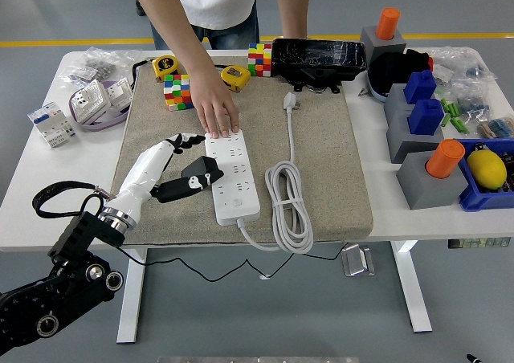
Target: Put the plug near the board,insert it into the board,press the button,pull the plug out
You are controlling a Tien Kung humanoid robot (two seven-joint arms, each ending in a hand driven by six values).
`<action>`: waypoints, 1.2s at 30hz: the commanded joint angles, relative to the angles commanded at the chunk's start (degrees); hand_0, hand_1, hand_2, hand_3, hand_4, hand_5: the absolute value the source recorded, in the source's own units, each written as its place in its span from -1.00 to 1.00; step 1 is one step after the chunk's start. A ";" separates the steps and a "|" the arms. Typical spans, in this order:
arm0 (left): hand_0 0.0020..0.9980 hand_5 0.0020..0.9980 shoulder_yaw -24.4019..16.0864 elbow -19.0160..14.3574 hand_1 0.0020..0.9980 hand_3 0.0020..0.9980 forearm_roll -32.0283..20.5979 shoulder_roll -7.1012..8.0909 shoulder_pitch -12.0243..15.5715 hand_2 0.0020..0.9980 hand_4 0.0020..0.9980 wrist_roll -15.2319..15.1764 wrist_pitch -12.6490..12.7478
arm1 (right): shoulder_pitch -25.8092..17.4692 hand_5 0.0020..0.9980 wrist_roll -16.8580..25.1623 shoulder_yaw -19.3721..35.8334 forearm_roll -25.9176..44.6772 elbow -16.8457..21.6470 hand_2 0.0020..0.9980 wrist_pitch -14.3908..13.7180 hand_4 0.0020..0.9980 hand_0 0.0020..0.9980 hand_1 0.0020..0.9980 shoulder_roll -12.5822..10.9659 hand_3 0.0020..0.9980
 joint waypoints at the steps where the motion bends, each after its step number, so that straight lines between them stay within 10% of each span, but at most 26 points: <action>1: 0.47 0.48 0.45 -0.14 0.56 0.52 0.06 0.12 0.18 0.55 0.92 0.32 -0.13 | 0.02 0.01 0.00 -0.04 0.00 -0.01 0.33 0.01 0.91 0.23 0.30 0.02 0.12; 36: 0.46 0.49 4.16 1.62 0.54 0.52 1.46 -0.74 -2.38 0.53 0.83 3.17 -0.72 | 0.07 0.01 0.01 -0.04 -0.04 0.24 0.33 0.02 0.91 0.23 0.29 -0.17 0.12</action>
